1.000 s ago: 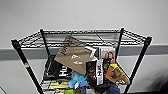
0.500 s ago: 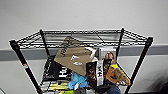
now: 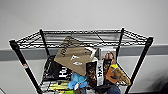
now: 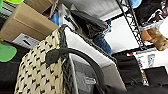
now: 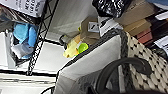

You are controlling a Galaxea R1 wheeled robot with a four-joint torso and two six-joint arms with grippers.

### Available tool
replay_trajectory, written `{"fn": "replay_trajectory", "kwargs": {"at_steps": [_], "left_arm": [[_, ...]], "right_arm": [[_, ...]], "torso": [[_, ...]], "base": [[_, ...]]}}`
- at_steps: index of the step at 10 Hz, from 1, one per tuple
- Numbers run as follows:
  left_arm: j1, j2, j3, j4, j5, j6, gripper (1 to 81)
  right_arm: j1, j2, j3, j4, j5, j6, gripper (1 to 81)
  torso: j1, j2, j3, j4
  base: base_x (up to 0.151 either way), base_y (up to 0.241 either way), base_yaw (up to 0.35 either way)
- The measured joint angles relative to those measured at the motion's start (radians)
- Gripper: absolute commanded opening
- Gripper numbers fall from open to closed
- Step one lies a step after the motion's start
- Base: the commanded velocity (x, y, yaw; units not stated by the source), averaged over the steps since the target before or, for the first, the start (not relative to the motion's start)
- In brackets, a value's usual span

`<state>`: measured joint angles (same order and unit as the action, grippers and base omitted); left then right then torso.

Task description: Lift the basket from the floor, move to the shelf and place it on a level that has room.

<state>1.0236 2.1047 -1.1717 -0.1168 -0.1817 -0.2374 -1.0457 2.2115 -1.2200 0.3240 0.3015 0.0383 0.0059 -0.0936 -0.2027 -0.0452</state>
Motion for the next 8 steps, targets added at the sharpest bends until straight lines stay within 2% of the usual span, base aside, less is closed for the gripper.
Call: {"fn": "replay_trajectory", "kwargs": {"at_steps": [8], "left_arm": [[-0.062, -0.187, 0.285, 0.046, -0.021, -0.003, 1.0]], "right_arm": [[0.087, -0.181, 0.282, -0.006, -0.008, -0.002, 1.0]], "torso": [[0.000, 0.000, 0.000, 0.000]], "base": [[0.000, 0.000, 0.000]]}}
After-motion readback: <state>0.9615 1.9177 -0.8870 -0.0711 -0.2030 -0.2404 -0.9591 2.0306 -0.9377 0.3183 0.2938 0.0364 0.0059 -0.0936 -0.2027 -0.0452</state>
